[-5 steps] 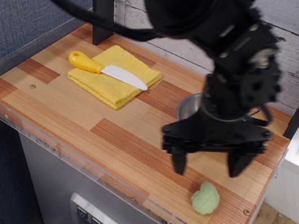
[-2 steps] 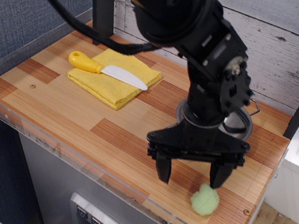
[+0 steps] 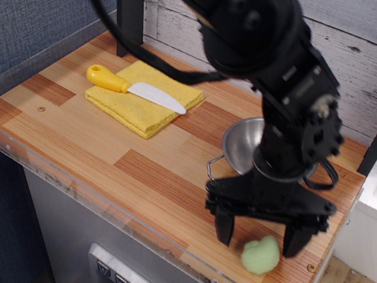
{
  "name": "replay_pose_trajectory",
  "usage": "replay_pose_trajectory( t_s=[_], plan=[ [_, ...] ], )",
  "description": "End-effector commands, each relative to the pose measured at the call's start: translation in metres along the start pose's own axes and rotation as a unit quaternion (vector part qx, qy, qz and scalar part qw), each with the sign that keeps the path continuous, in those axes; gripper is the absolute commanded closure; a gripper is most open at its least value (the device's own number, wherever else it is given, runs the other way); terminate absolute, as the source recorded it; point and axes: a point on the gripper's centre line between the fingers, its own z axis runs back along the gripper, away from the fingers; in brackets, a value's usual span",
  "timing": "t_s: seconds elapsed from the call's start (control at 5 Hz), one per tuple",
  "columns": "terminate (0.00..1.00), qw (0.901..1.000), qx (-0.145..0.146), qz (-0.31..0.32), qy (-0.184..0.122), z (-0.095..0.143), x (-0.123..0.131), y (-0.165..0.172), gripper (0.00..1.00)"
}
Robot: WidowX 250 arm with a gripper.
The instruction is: Place the broccoli into the metal bowl.
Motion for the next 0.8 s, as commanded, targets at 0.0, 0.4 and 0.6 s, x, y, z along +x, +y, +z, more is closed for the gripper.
replay_pose_trajectory(
  t_s=[0.0, 0.4, 0.6],
  plan=[
    [0.00, 0.9995, -0.018, -0.010, -0.022, 0.009, 0.002, -0.003, 1.00],
    [0.00, 0.9992, -0.023, 0.006, -0.033, 0.017, 0.009, 0.003, 1.00],
    [0.00, 0.9987, -0.027, 0.017, -0.041, 0.026, 0.015, 0.006, 1.00]
  ],
)
